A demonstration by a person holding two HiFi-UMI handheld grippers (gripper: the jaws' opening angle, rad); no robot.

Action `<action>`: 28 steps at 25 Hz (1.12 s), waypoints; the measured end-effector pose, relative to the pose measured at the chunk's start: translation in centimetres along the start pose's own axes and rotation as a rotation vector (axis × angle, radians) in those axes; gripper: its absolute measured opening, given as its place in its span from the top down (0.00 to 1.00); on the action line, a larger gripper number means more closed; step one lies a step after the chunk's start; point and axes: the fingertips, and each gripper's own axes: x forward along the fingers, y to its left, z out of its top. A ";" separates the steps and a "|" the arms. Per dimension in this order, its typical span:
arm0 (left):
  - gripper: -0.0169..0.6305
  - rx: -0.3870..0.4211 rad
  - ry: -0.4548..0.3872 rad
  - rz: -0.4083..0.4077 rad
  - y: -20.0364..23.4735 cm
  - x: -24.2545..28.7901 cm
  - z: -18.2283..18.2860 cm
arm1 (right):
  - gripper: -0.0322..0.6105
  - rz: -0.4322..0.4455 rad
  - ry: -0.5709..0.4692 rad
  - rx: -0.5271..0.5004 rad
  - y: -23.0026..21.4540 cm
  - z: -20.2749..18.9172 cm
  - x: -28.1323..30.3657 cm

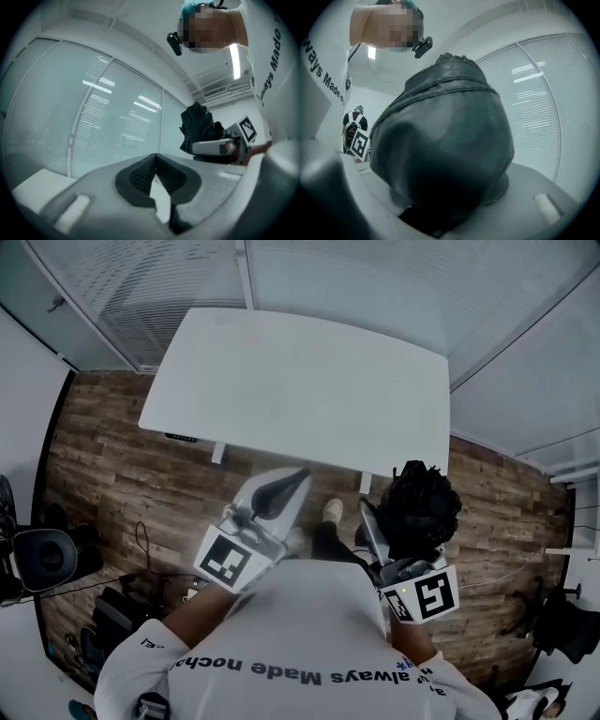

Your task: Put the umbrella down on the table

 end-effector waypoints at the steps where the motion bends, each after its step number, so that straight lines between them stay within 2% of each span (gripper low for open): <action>1: 0.97 -0.002 0.001 0.001 0.3 0.5 -0.1 | 0.57 -0.001 0.001 0.000 -0.4 0.0 0.3; 10: 0.97 -0.001 0.015 -0.022 2.8 8.0 -1.0 | 0.57 -0.015 -0.006 0.010 -7.4 -0.4 3.5; 21: 0.97 0.023 0.027 -0.008 7.1 24.2 -1.1 | 0.57 -0.013 -0.015 0.015 -23.4 0.8 8.5; 28: 0.97 0.032 0.032 0.023 8.4 31.9 -1.6 | 0.57 0.011 -0.022 0.021 -31.2 1.0 10.5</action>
